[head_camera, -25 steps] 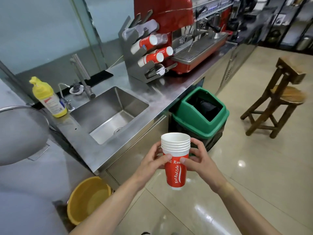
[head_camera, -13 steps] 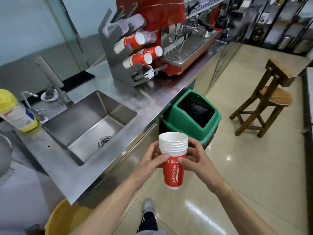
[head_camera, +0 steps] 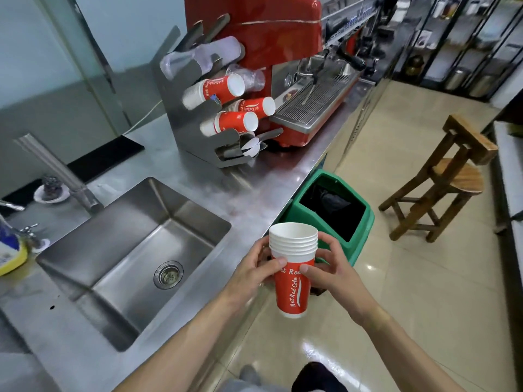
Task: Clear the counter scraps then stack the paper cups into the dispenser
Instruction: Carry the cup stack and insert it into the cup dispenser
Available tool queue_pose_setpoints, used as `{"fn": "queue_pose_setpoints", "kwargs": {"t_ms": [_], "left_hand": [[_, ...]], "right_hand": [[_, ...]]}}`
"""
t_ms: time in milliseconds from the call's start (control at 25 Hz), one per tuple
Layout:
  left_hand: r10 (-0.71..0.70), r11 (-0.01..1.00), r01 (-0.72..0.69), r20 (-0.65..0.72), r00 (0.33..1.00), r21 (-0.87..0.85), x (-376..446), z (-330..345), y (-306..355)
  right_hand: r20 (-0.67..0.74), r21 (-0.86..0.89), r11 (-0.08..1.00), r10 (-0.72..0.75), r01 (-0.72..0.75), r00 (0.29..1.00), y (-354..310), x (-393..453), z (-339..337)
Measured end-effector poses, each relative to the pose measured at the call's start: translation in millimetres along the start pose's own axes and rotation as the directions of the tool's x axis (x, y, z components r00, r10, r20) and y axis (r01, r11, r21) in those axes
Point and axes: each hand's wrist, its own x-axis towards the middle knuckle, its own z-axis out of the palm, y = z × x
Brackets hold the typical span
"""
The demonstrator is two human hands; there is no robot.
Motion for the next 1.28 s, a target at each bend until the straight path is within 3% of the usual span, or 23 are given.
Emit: {"fn": "queue_pose_setpoints", "kwargs": {"t_ms": [240,800,1280], "left_hand": [[-0.008,1.000,0.008,-0.016,1.000,0.000,48.3,-13.7,10.4],[0.034,0.999,-0.035,-0.254,0.967,-0.001,219.8,-21.2,71.5],[-0.105,0.971,-0.015,-0.484,0.869,-0.237,286.2,-13.2,82.2]], "right_hand": [[0.008,0.024,1.000,0.007,-0.007,1.000,-6.2,52.4,-10.0],[0.273,0.035,0.999,0.017,-0.028,0.962,-48.4,269.7,-85.6],[0.484,-0.048,0.999,0.043,-0.023,0.874,-70.5,371.4,-108.6]]}}
